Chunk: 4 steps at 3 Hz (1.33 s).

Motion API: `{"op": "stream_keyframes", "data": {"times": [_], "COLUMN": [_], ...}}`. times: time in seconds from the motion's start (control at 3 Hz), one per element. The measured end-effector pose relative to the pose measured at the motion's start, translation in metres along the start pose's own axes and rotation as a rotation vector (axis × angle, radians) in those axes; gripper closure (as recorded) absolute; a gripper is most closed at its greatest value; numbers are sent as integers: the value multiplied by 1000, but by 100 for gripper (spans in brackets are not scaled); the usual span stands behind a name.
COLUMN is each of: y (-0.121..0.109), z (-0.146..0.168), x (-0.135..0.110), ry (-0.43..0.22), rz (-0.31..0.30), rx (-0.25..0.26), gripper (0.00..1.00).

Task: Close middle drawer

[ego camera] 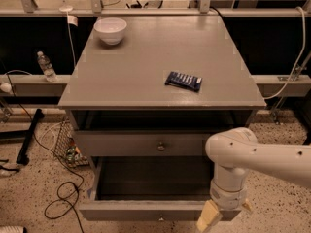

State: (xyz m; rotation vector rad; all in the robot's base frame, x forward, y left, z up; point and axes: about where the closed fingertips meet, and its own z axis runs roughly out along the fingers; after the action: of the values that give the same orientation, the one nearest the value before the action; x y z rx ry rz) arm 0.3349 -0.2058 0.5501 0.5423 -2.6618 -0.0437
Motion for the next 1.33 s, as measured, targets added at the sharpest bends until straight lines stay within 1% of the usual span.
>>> {"op": "stream_keyframes", "data": {"times": [0.33, 0.67, 1.0, 1.33], "y": [-7, -7, -10, -24], "z": [45, 45, 52, 74], "x": [-7, -7, -16, -42], "ry": [-3, -3, -8, -20], "rz": [88, 88, 117, 209], "rx": [-39, -39, -30, -21], "gripper": [0, 0, 0, 0]}}
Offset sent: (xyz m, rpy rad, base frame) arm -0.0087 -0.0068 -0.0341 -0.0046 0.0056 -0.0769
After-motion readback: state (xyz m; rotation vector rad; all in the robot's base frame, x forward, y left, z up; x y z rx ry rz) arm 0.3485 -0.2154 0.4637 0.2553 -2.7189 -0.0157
